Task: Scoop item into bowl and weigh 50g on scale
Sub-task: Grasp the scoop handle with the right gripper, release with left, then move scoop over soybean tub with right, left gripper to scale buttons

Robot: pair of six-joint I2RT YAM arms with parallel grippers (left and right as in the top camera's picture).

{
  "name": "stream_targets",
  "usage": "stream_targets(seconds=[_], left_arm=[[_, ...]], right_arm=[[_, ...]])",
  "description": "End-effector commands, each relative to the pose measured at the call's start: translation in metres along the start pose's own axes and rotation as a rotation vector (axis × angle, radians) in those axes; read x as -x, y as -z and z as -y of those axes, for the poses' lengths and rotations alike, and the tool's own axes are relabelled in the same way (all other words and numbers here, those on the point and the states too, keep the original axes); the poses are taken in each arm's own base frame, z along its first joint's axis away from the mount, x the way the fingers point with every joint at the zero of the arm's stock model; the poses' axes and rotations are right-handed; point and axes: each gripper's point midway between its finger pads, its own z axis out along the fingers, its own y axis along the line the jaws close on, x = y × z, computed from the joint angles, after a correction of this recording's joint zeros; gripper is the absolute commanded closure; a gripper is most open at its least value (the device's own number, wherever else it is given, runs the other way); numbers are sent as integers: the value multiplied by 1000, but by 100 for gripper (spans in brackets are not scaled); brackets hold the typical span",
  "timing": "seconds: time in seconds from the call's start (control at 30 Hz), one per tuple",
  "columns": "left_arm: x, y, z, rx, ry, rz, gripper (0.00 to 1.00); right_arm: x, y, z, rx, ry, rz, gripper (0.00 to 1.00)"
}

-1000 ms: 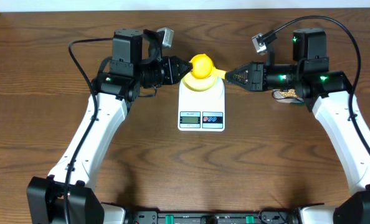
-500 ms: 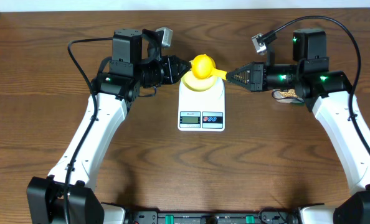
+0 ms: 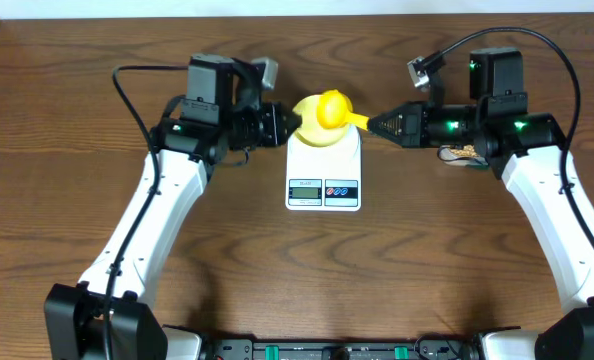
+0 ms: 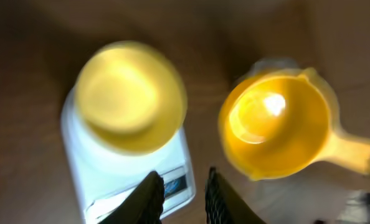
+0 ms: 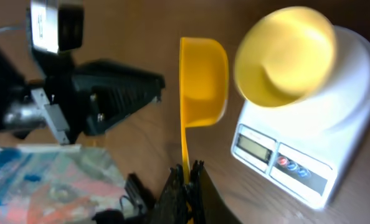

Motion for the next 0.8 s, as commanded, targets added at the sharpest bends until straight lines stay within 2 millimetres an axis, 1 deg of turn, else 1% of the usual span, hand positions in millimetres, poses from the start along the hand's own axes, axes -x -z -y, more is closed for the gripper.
stream_targets(seconds=[0.0,0.07,0.17,0.23,0.33,0.4,0.5,0.67,0.77], left_arm=[[-3,3,-6,148,-141,0,74],[-14,-1,-2,176,-167,-38,74],[-26,-5,9,183,-200,-72,75],[-33,-6,16,198,-226,-86,75],[-45,-6,21,251,-279,-114,75],[-56,-7,24,272,-321,-150,74],[-71,-9,29,295,-359,-197,75],[-91,-11,39,287,-389,-257,74],[-102,-14,36,293,-391,-297,75]], right_arm=[[16,12,2,-126,48,51,99],[20,21,7,-214,52,60,99],[28,40,12,-350,56,82,99],[33,54,14,-435,55,99,99],[35,75,18,-555,47,115,99],[34,87,23,-630,35,118,99],[27,101,34,-734,-8,111,99],[13,117,51,-858,-85,94,99],[11,122,56,-895,-97,96,99]])
